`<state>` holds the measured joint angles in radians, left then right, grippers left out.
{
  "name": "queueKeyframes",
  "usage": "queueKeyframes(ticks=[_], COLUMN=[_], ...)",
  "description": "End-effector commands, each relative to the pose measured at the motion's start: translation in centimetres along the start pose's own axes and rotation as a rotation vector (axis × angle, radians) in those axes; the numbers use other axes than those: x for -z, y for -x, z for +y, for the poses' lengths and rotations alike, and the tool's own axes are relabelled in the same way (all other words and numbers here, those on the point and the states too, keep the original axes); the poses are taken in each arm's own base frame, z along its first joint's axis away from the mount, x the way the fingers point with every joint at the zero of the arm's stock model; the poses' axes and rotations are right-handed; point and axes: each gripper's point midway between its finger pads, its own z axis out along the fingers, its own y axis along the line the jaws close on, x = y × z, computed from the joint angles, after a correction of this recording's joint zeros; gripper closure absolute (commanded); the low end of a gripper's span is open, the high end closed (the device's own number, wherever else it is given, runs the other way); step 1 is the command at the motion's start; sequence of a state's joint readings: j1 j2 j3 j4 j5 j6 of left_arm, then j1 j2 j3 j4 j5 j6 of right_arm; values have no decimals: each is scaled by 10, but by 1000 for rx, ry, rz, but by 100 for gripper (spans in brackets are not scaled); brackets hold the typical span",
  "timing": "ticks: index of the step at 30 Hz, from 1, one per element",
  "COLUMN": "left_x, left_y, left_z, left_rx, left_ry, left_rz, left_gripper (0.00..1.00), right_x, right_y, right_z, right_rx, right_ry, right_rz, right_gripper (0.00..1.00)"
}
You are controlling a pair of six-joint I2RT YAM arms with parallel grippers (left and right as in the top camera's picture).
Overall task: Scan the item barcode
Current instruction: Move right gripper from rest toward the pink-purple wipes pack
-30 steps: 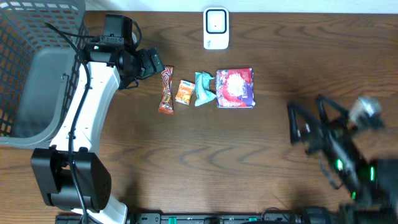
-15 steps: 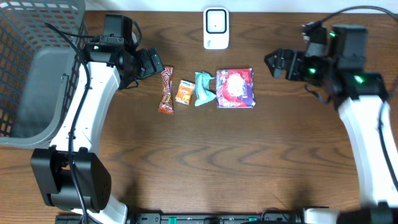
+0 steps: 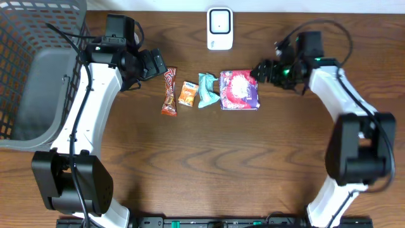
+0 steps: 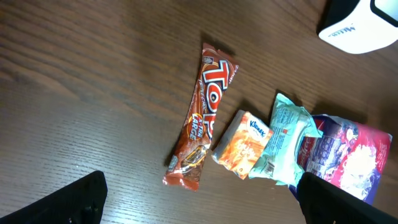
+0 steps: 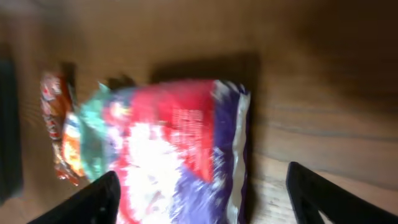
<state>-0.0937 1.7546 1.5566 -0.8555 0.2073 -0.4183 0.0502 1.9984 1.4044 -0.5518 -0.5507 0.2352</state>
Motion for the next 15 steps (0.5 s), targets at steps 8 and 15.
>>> queueKeyframes(ticks=[8, 15], left_x=[0, 0], left_y=[2, 2], left_z=[-1, -1], left_rx=[-5, -5], left_ry=[-2, -3], left_rz=[-4, -3], left_gripper=[2, 2], right_x=[-54, -41], right_y=[-42, -35], right_z=[9, 11], right_rx=[53, 33], right_ry=[272, 256], right_rz=[185, 171], right_gripper=[39, 99])
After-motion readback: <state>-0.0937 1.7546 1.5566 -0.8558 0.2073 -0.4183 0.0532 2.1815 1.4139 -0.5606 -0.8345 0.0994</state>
